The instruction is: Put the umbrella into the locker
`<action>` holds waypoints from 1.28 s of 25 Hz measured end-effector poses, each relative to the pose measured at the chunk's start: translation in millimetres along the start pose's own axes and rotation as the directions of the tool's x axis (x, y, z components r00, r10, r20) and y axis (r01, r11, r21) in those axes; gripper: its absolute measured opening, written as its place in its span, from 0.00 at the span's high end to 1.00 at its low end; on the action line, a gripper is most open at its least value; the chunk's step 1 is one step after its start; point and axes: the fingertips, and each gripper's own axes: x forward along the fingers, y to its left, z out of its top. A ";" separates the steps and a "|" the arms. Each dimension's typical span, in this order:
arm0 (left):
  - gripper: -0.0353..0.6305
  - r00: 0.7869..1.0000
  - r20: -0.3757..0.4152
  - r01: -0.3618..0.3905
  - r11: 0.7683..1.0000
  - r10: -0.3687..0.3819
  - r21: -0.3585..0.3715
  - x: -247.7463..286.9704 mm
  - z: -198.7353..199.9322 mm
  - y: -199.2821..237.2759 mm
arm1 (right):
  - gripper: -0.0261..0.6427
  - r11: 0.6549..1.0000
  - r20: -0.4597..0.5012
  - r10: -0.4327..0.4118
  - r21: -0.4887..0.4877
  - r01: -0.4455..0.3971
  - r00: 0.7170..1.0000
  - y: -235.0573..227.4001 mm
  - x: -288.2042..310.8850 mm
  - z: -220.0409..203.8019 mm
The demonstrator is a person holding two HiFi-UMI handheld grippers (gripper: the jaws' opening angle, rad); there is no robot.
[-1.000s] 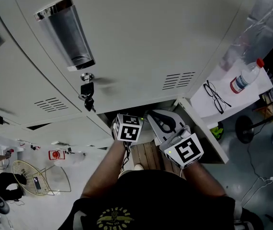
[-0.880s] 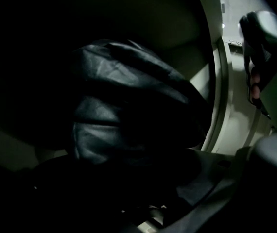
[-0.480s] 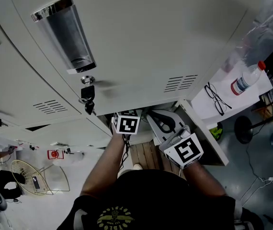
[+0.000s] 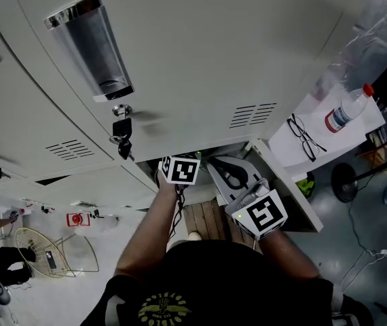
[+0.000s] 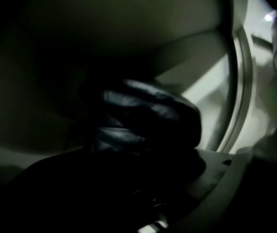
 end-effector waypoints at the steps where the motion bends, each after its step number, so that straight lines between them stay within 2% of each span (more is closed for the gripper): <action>1: 0.41 1.000 -0.003 0.002 1.000 -0.002 0.010 2.5 -1.0 0.1 | 0.91 1.000 -0.001 -0.002 0.001 0.002 1.000 0.2 -1.0 -0.6; 2: 0.40 1.000 -0.004 0.015 1.000 -0.015 -0.001 3.3 -0.4 -1.2 | 0.91 1.000 -0.002 -0.003 0.002 0.003 1.000 0.5 -1.8 -1.0; 3: 0.38 0.998 -0.031 0.053 0.997 -0.055 -0.051 0.3 -2.3 -7.7 | 0.91 1.000 -0.002 -0.004 0.005 0.004 1.000 0.4 -2.4 -1.1; 4: 0.38 0.983 -0.115 0.125 0.980 -0.143 -0.157 -9.8 -12.8 -25.2 | 0.91 1.000 0.000 -0.005 0.007 0.005 1.000 0.2 -2.8 -0.7; 5: 0.38 0.928 -0.239 0.203 0.927 -0.285 -0.314 -27.3 -32.5 -53.7 | 0.91 1.000 0.002 -0.007 0.009 0.007 1.000 -0.1 -3.3 0.0; 6: 0.38 0.839 -0.338 0.245 0.851 -0.426 -0.464 -45.1 -53.4 -82.1 | 0.91 1.000 0.006 -0.009 0.010 0.009 1.000 0.0 -4.0 0.9; 7: 0.38 0.789 -0.375 0.251 0.813 -0.487 -0.526 -52.8 -63.4 -94.4 | 0.91 1.000 0.008 -0.010 0.011 0.010 1.000 0.3 -4.8 1.6; 8: 0.38 0.832 -0.349 0.243 0.850 -0.431 -0.468 -45.3 -56.3 -82.3 | 0.91 1.000 0.009 -0.011 0.012 0.011 1.000 0.5 -5.5 2.0; 9: 0.38 0.920 -0.260 0.204 0.923 -0.295 -0.326 -27.7 -37.3 -54.3 | 0.91 1.000 0.011 -0.011 0.012 0.011 1.000 0.7 -6.0 2.4; 10: 0.38 0.977 -0.140 0.135 0.974 -0.161 -0.182 -10.3 -17.9 -26.5 | 0.91 1.000 0.012 -0.011 0.011 0.011 1.000 0.8 -6.5 2.6; 11: 0.38 0.995 -0.054 0.078 0.993 -0.083 -0.093 -0.1 -5.8 -10.2 | 0.91 1.000 0.013 -0.010 0.010 0.010 1.000 1.1 -7.2 2.6; 13: 0.38 0.998 -0.017 0.053 0.997 -0.054 -0.052 2.2 -1.2 -6.4 | 0.91 1.000 0.006 -0.009 0.012 0.009 1.000 1.9 -9.2 2.1; 18: 0.35 0.997 -0.044 0.054 0.994 -0.058 -0.092 -3.2 -5.0 -8.4 | 0.91 0.999 -0.069 -0.008 0.040 0.010 0.998 5.2 -15.7 -3.3; 21: 0.34 0.997 -0.050 0.048 0.993 -0.054 -0.109 -4.6 -6.8 -8.0 | 0.91 0.999 -0.079 -0.005 0.037 0.008 0.997 7.3 -18.7 -2.9; 25: 0.31 1.000 -0.014 0.011 0.996 -0.012 -0.084 -10.6 0.3 -5.3 | 0.91 0.999 -0.092 -0.010 0.037 0.013 0.996 7.9 -23.6 -5.6; 28: 0.30 1.000 0.001 -0.003 0.999 0.003 -0.032 -11.7 6.5 -3.3 | 0.91 1.000 -0.053 -0.010 0.026 0.011 0.999 8.8 -24.7 -1.7; 30: 0.30 1.000 -0.017 0.017 0.999 -0.018 -0.029 -11.3 2.1 -6.8 | 0.91 1.000 0.003 -0.007 0.006 0.007 1.000 10.4 -23.9 3.8; 32: 0.30 0.999 -0.024 0.041 0.998 -0.042 -0.041 -13.5 -0.5 -10.9 | 0.91 1.000 0.012 -0.001 0.002 0.001 1.000 12.4 -23.4 4.7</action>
